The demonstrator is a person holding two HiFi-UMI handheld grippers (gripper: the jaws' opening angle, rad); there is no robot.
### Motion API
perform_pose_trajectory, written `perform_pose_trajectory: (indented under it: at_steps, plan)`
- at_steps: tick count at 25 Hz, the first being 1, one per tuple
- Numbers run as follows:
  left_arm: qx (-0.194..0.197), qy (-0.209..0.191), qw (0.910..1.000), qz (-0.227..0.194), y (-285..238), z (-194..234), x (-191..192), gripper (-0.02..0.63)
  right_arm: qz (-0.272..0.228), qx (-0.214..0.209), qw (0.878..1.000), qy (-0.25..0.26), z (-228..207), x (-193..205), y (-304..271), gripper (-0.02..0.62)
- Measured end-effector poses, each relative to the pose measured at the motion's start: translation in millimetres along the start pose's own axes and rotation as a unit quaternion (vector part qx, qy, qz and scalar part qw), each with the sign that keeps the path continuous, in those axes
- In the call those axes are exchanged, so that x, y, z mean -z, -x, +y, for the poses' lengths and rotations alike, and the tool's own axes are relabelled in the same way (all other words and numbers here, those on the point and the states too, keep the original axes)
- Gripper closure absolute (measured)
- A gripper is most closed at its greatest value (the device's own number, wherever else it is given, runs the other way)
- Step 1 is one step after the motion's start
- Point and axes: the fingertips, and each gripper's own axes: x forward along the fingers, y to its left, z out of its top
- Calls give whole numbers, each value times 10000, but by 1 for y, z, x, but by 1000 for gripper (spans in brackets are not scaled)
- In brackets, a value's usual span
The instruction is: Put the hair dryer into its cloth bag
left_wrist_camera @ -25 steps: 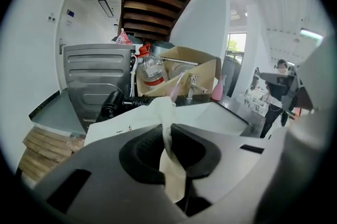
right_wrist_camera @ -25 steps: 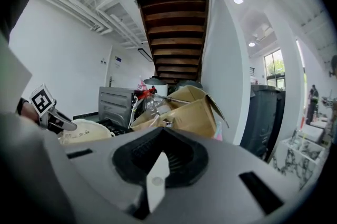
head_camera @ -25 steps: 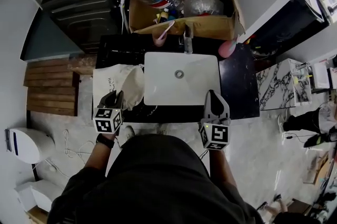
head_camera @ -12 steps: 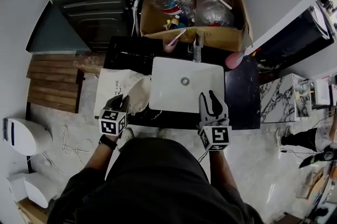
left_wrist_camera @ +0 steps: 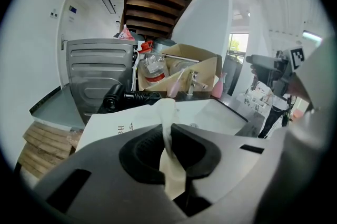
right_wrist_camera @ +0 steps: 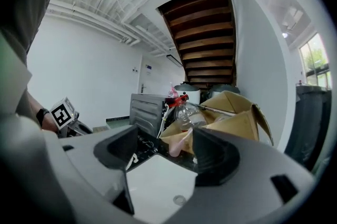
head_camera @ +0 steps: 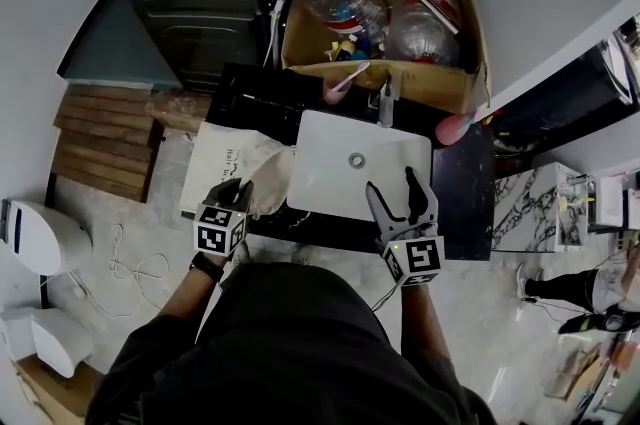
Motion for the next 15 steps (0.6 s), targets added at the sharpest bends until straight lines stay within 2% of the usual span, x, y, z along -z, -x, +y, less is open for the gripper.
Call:
perform_pose_trajectory:
  at_steps: [8, 15]
  plan:
    - [-58, 46, 10000, 6, 0, -2, 5, 571, 312, -615, 9927, 989, 15, 5, -34, 284]
    - [-147, 109, 9998, -4, 0, -5, 9, 571, 540, -1178, 9765, 1725, 27, 16, -85, 284]
